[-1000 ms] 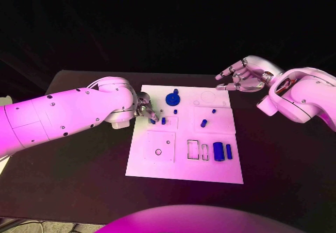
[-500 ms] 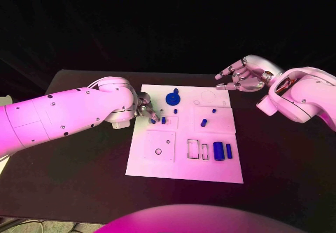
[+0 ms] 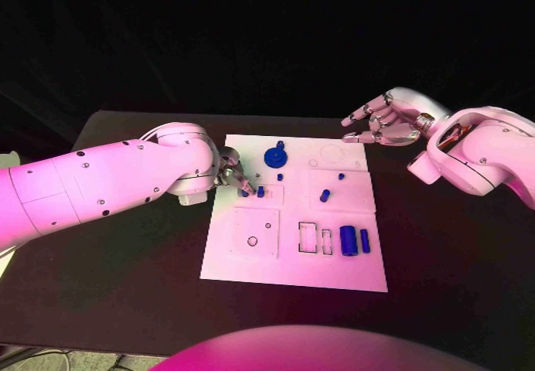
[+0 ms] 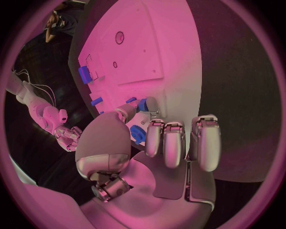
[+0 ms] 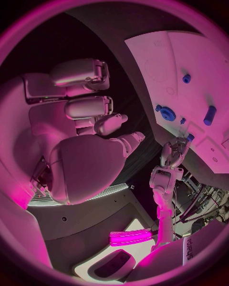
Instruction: Assemble the parts on the task board
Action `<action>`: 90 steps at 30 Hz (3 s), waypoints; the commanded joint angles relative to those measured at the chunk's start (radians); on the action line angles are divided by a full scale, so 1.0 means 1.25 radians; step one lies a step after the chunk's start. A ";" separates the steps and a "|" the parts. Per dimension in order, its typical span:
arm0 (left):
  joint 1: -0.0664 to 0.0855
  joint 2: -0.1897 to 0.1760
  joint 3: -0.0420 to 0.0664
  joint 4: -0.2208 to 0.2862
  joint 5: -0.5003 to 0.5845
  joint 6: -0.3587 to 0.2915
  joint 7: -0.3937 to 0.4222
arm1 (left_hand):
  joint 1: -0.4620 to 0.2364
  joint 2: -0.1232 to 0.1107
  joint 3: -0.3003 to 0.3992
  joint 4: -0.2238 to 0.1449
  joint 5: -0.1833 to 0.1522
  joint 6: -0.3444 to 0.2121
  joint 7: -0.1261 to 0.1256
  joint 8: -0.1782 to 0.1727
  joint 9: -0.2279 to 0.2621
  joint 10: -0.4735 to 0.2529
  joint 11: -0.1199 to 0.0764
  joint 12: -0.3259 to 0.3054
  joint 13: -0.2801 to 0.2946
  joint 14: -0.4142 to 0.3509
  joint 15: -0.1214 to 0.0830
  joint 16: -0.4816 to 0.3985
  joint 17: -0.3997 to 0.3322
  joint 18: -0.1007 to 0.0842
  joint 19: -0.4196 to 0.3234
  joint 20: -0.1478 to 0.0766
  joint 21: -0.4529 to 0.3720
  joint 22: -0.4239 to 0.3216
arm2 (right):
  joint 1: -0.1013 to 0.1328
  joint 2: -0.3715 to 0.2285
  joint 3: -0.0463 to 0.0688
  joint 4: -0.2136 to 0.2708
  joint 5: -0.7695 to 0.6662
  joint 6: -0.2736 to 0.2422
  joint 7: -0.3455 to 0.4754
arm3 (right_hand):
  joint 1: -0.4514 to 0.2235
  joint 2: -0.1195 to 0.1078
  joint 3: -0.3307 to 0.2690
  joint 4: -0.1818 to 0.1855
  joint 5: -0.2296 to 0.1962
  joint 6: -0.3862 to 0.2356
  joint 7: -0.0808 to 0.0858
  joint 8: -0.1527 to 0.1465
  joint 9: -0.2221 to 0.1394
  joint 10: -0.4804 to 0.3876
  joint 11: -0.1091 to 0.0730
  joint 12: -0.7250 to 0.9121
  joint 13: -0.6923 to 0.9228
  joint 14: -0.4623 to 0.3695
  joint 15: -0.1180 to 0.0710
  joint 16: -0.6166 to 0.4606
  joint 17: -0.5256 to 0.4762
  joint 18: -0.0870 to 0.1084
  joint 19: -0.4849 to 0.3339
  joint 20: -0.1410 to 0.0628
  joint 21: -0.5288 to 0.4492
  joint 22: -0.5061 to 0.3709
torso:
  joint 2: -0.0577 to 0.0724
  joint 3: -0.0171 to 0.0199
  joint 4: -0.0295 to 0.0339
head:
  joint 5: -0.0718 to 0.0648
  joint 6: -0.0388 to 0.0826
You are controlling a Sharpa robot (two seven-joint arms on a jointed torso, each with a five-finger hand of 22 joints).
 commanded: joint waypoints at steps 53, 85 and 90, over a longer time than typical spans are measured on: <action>-0.006 -0.003 -0.004 -0.021 0.003 0.027 -0.084 | -0.026 -0.009 -0.048 0.038 0.005 0.019 -0.004 0.003 0.001 0.039 -0.010 0.009 0.122 0.083 -0.008 0.002 0.211 -0.019 0.074 -0.007 0.010 0.187 | 0.000 0.001 0.000 0.006 -0.002 0.005 0.012 | 0.002 0.006 -0.006 0.000 0.006 -0.003 0.000 -0.001 0.001 -0.009 0.000 -0.006 -0.003 0.038 0.003 -0.006 0.010 0.012 0.017 0.004 -0.004 0.122 | 0.000 0.0005 -0.0004 | 0.000 0.000; -0.005 -0.002 -0.004 -0.030 -0.020 0.034 -0.086 | -0.016 -0.016 -0.066 0.044 0.006 0.026 -0.007 0.004 0.002 0.042 -0.013 0.014 0.127 0.083 -0.010 0.002 0.211 -0.020 0.076 -0.009 0.014 0.192 | 0.000 -0.001 0.000 0.008 -0.002 0.005 0.012 | 0.002 0.006 -0.007 0.000 0.006 -0.003 0.000 -0.001 0.001 -0.011 0.000 -0.009 -0.005 0.037 0.003 -0.009 0.008 0.012 0.015 0.004 -0.005 0.120 | 0.000 0.0006 -0.0003 | -0.003 -0.003; -0.005 -0.002 -0.004 -0.025 -0.021 0.042 -0.087 | -0.015 -0.019 -0.076 0.050 0.006 0.027 -0.008 0.003 0.002 0.043 -0.014 0.014 0.128 0.083 -0.011 0.002 0.211 -0.020 0.076 -0.010 0.014 0.192 | 0.000 -0.001 0.000 0.008 -0.002 0.005 0.012 | 0.002 0.006 -0.007 0.000 0.006 -0.003 0.000 -0.001 0.001 -0.011 0.000 -0.009 -0.005 0.037 0.003 -0.009 0.008 0.012 0.015 0.004 -0.005 0.120 | 0.000 0.0004 -0.0005 | -0.004 -0.003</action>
